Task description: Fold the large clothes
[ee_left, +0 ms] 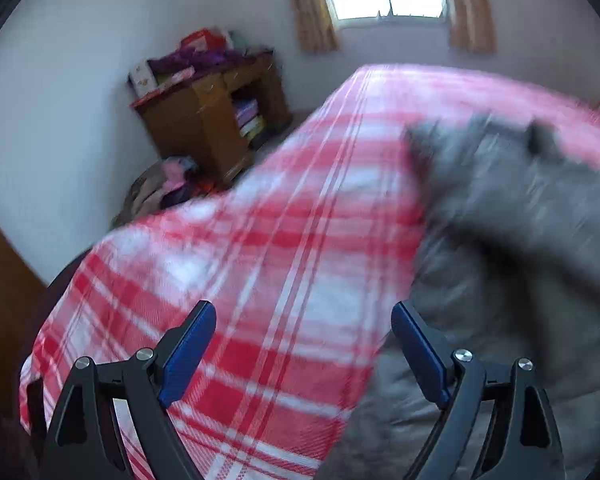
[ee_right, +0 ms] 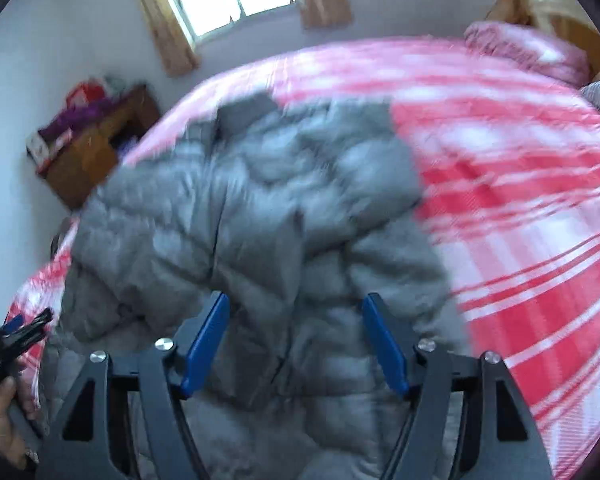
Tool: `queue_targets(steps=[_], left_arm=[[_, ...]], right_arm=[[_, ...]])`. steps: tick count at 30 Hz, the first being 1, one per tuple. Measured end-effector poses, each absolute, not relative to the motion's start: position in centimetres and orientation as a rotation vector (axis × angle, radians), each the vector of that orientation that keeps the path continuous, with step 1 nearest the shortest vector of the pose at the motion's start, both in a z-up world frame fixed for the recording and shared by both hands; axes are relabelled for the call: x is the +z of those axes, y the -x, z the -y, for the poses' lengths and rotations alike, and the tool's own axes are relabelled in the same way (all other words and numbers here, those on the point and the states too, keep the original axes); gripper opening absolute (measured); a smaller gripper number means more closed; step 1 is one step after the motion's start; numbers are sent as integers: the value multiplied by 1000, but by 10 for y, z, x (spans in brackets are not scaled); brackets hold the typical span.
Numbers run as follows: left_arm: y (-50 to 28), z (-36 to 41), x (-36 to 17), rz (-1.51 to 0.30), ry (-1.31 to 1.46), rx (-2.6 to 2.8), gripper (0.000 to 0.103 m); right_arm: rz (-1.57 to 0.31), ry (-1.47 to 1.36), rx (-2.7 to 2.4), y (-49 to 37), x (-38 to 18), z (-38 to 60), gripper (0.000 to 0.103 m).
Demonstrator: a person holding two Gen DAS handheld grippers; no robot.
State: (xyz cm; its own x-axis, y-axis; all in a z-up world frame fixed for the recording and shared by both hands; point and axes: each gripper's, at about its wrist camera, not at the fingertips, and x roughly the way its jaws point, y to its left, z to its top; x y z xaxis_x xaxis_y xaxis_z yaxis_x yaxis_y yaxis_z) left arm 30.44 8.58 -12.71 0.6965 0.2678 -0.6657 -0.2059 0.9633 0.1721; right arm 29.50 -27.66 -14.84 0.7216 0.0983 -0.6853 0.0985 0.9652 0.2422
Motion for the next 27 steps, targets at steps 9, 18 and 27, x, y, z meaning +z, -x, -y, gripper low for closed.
queue_targets(steps=[9,18,27], left_arm=[[-387,12,-93,-679,-90,115,90],[-473,5,-195,-826,-186,275,92],[-480,-20,-212,-870,-71,249,102]], right_arm=[[-664,-229,84,-324,-101,233,56],[-767,-215,107,-384,-156,216,56],[-803,-116,96,-393,-193,201,55]])
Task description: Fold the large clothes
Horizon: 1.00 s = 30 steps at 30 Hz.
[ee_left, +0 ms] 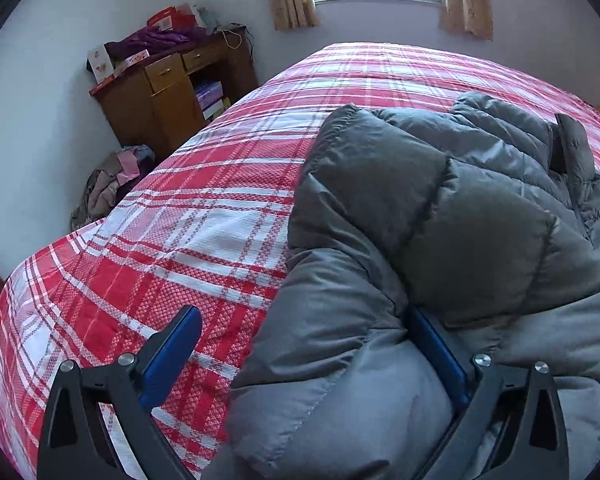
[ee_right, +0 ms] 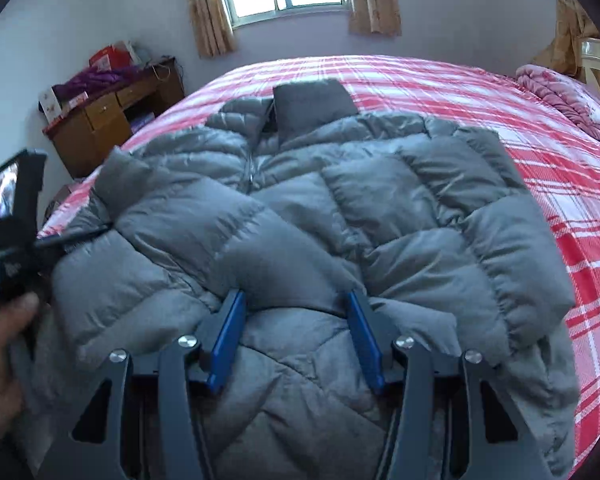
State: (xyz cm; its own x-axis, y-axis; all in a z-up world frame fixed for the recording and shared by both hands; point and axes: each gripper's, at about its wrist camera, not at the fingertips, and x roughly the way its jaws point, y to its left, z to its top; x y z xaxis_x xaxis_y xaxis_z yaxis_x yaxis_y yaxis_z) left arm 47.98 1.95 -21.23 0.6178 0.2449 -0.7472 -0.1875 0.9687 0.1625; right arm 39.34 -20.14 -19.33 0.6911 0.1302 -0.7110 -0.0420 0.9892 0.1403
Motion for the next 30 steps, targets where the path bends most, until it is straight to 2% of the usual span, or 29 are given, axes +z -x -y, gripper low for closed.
queue_targets(steps=[12,14,16,18,20,22,24,30], left_arm=[[-481,-14,-211,-880,-115,266,102],[-476,-12,-199,-927,-125,257,102],[-460,-8,-162,-857,-130,211,102],[-449,-3,-131,-755,-118,166,102],[-457,4,-115,-740,-74,140,102],[-474,10,-120,-781,-43,149,102],[-490,14,-136,-818,-17,182,102],[-515,17,-210,-938,-51,246,102]], right_arm=[[-839,-78,59,-402,-204,198,55],[-848,-63,56,-403,-202,196,54],[-854,-15,53,-399,-192,195,54],[-762,-53,46,-383,-163,203,57],[-687,-74,12,-377,-140,209,60],[-648,-147,-12,-382,-123,215,60],[-648,-169,-39,-393,-122,214,65],[-746,-194,-82,-429,-168,210,68]])
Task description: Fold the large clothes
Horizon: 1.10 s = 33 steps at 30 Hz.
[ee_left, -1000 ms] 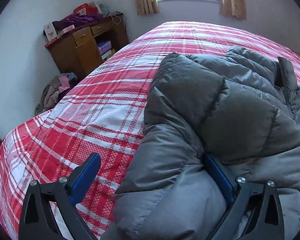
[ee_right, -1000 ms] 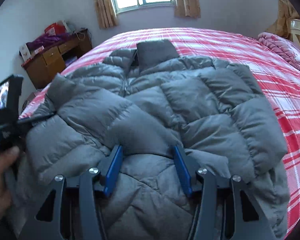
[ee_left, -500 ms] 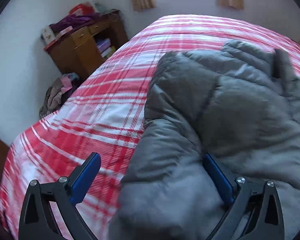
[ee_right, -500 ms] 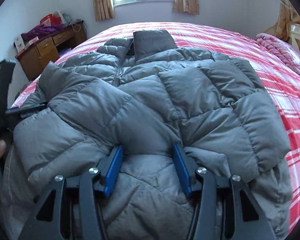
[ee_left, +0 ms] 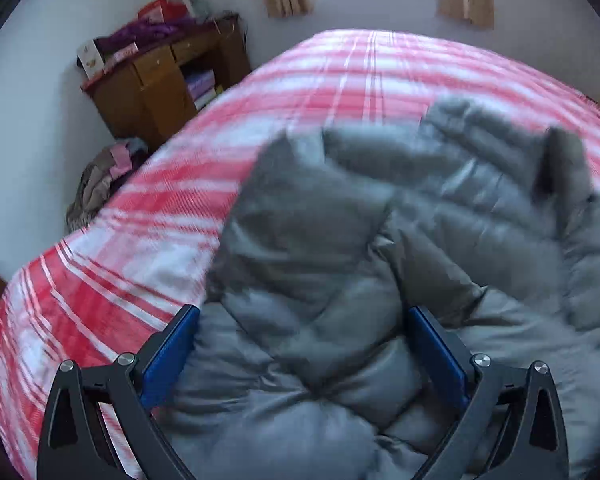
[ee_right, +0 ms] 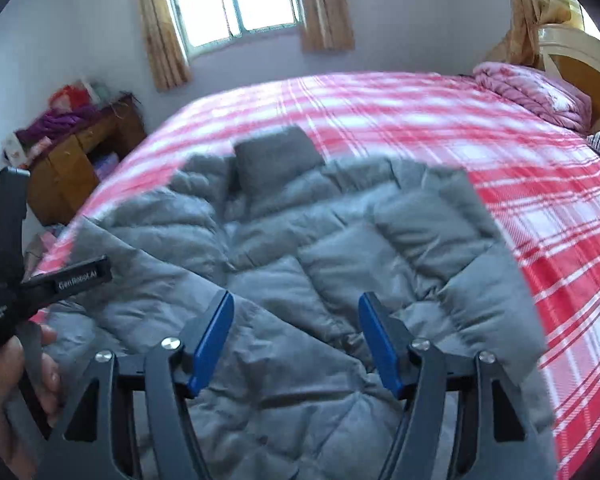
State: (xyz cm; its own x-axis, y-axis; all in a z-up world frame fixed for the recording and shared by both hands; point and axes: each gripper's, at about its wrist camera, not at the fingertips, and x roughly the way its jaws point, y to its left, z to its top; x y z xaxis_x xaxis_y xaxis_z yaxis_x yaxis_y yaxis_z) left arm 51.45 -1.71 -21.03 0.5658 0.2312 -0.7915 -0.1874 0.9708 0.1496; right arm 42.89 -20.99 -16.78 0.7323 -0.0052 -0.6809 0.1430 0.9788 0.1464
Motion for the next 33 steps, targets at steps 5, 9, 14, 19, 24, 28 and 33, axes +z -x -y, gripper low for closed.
queue_targets(steps=[5,9,14,19,24,28,33], left_arm=[[-509,10,-219,-905,10,217,102],[-511,7,-220,-904,37,206,102],[-509,7,-220,-905,27,211,102],[-514,9,-221,-904,17,217,102],[-512,14,-220,-901,3,224,102],[-513,14,-220,-902,3,224,102],[-513,14,-220,-901,3,225,102]], right_arm=[[-779,-206,-89,-432,-196,217,70],[-800,-186,-105,-436,-199,216,70],[-802,-178,-113,-435,-201,217,71],[-815,-153,-129,-438,-203,213,72],[-826,-127,-150,-441,-205,210,74],[-831,-110,-163,-443,-205,208,75],[-836,-97,-172,-444,-206,206,76]])
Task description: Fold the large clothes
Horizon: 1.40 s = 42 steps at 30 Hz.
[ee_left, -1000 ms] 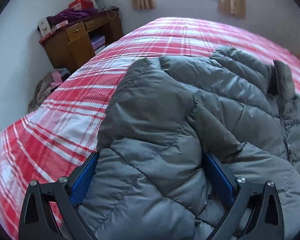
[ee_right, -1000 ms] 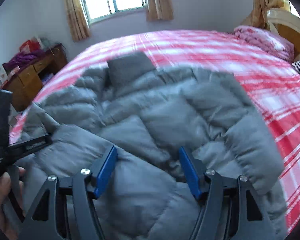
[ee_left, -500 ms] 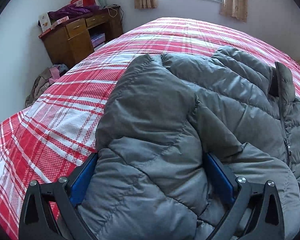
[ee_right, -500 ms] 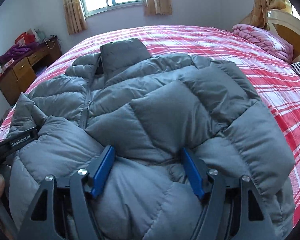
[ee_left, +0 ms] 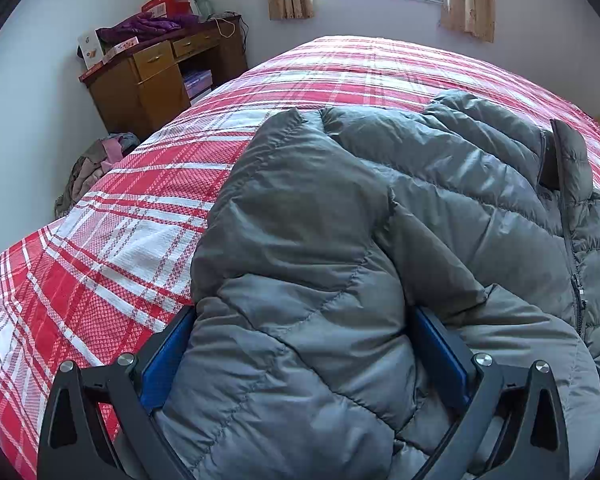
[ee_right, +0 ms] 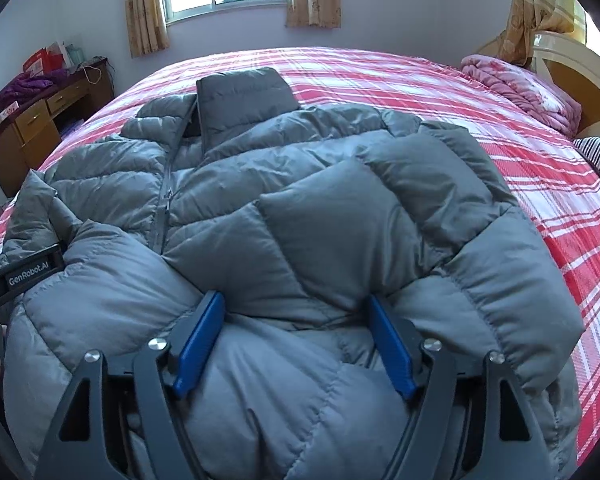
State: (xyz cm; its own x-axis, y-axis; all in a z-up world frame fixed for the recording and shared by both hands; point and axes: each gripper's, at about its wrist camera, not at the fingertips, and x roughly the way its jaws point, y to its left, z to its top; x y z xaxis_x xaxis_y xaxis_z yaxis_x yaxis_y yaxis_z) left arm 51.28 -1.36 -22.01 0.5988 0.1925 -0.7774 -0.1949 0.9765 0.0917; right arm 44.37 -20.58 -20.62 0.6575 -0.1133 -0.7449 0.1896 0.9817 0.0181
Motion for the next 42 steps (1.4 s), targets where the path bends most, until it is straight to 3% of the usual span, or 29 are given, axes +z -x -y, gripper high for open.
queue_targets(steps=[12,20,32,42], left_arm=[[-518,7,-212,-943,21,178,102],[-541,-2,-132,-882,22,46,102],[-687,44,-127,-951,147,28,102],[-752,76,-163,-992,130,-6,102]], right_arm=[[-840,-87,-176,-444,-207,204,78],[-872,-149,-16,-449,-169,226,94],[-868,-246,-105,-601,-122,270,101],[-931,-261,-94,-689,-137,259,101]])
